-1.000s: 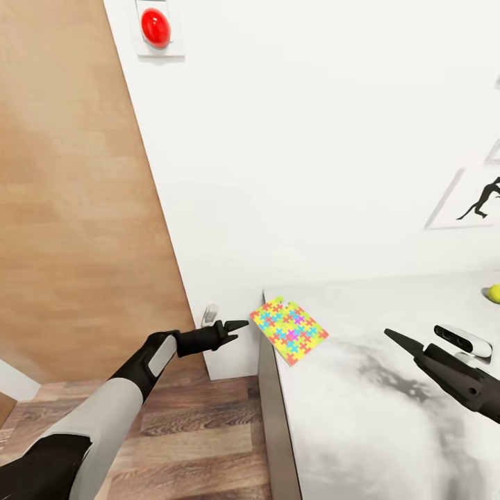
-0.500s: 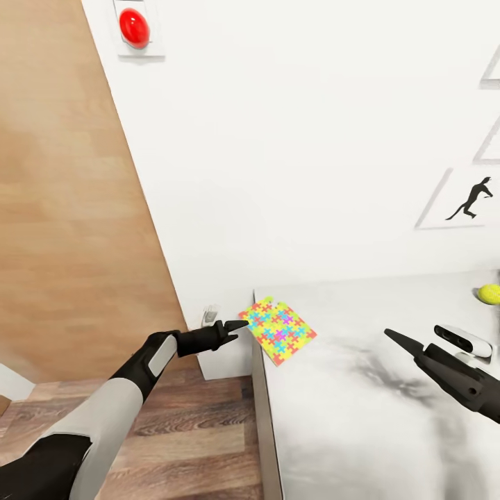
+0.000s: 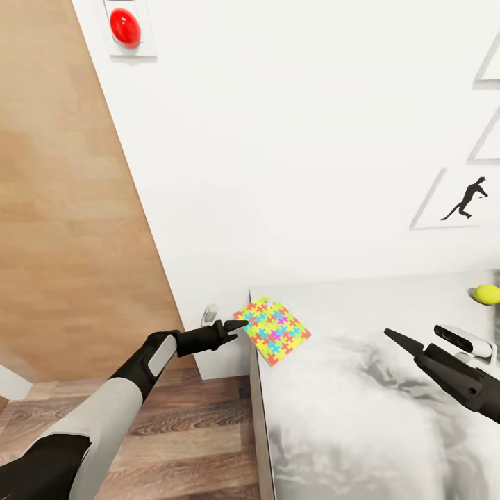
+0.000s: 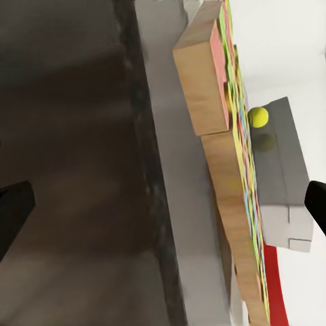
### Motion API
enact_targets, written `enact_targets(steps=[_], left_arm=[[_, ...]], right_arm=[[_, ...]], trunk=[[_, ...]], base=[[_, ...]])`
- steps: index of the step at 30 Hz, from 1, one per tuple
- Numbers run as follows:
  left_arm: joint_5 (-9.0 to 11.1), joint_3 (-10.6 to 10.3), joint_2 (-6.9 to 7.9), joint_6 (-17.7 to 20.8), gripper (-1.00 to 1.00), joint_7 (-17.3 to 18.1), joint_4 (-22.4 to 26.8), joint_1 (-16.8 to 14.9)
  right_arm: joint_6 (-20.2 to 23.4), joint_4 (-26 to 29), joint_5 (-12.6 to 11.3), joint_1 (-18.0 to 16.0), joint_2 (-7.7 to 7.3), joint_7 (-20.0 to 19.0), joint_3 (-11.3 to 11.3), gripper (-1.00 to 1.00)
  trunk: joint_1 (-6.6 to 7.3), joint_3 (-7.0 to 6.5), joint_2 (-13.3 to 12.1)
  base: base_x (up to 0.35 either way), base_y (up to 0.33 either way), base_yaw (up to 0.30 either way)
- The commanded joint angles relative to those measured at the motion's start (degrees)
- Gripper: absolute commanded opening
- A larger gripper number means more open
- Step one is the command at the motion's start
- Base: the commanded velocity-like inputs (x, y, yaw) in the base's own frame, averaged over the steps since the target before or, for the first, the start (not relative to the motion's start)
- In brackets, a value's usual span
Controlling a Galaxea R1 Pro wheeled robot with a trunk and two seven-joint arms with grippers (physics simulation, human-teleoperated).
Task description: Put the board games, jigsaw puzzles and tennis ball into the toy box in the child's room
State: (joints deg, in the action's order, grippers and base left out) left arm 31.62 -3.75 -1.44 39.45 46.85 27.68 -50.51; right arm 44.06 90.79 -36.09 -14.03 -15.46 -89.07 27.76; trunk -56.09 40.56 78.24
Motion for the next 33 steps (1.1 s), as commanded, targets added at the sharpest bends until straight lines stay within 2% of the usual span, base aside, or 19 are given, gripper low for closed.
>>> enact_targets(steps=[1, 33], left_arm=[[0.4, -0.1, 0.04, 0.4, 1.00, 0.0, 0.0, 0.0], [0.4, -0.2, -0.04, 0.4, 1.00, 0.0, 0.1, 0.0]], right_arm=[[0.6, 0.0, -0.1, 0.0, -0.01, -0.1, 0.0, 1.00], [0.7, 0.0, 0.0, 0.0, -0.01, -0.1, 0.0, 1.00]], trunk=[[0.00, 0.05, 0.0], [0.00, 0.05, 0.0]], base=[[0.000, -0.004, 0.000], [0.000, 0.000, 0.000]])
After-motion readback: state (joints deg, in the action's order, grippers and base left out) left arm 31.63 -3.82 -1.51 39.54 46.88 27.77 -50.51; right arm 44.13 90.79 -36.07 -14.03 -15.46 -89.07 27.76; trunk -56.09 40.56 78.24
